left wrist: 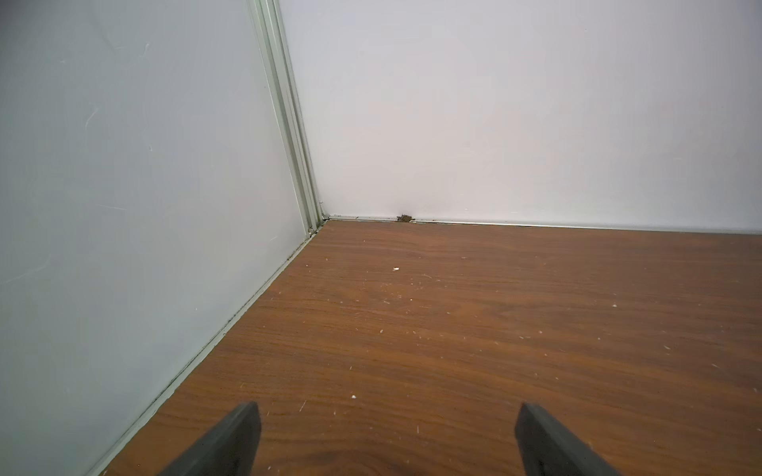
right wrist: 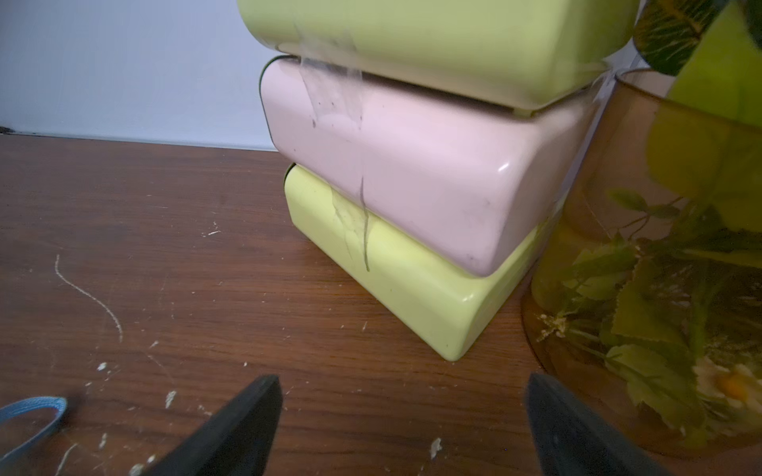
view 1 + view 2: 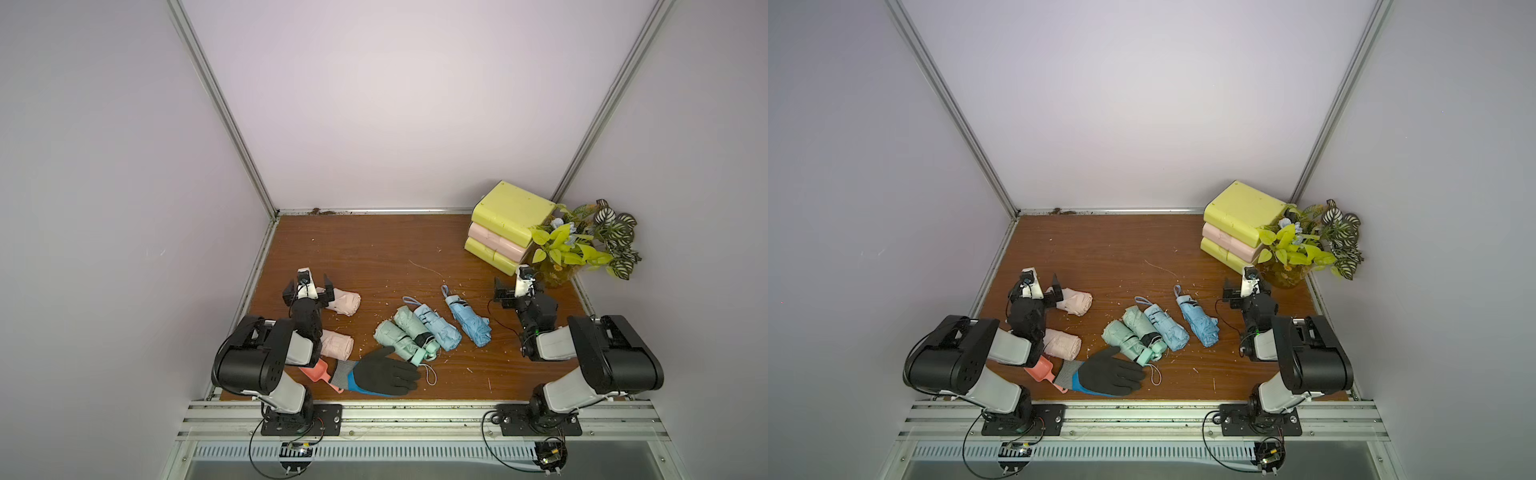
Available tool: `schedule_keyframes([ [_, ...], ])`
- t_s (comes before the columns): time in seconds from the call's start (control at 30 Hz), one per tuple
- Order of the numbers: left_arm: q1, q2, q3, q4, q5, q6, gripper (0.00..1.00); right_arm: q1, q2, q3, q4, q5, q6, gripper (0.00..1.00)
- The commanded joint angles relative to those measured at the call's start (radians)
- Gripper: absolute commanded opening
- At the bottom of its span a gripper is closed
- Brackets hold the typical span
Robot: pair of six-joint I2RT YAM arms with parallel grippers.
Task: Place the umbrella in the drawer by color
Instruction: Adjust the storage box at the center of the board.
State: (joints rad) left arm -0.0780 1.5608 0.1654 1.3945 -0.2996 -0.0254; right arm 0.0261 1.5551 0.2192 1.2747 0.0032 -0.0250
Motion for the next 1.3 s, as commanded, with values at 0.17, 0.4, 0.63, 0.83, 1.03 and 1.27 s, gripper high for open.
schedule_keyframes([
  [0.17,0.003,0.005,0.008,0.01,0.005,0.009,1.0,0.009,-0.009,-0.001,0.049,0.025,0.007,1.0],
  [0.4,0.003,0.005,0.008,0.011,0.004,0.009,1.0,0.015,-0.009,-0.001,0.051,0.033,0.005,1.0],
  [0.63,0.004,0.003,0.008,0.01,0.007,0.008,1.0,0.014,-0.009,-0.002,0.052,0.029,0.009,1.0],
  [0.83,0.002,-0.009,-0.001,0.017,-0.026,-0.004,1.0,0.005,-0.006,0.003,0.046,0.021,0.017,1.0],
  [1.03,-0.004,-0.06,-0.058,0.067,-0.031,-0.002,1.0,0.026,-0.082,0.002,-0.003,0.139,0.026,0.99],
  [1.27,-0.035,-0.038,-0.077,0.141,-0.068,0.031,1.0,0.058,-0.455,0.159,-0.469,0.319,0.185,1.0],
])
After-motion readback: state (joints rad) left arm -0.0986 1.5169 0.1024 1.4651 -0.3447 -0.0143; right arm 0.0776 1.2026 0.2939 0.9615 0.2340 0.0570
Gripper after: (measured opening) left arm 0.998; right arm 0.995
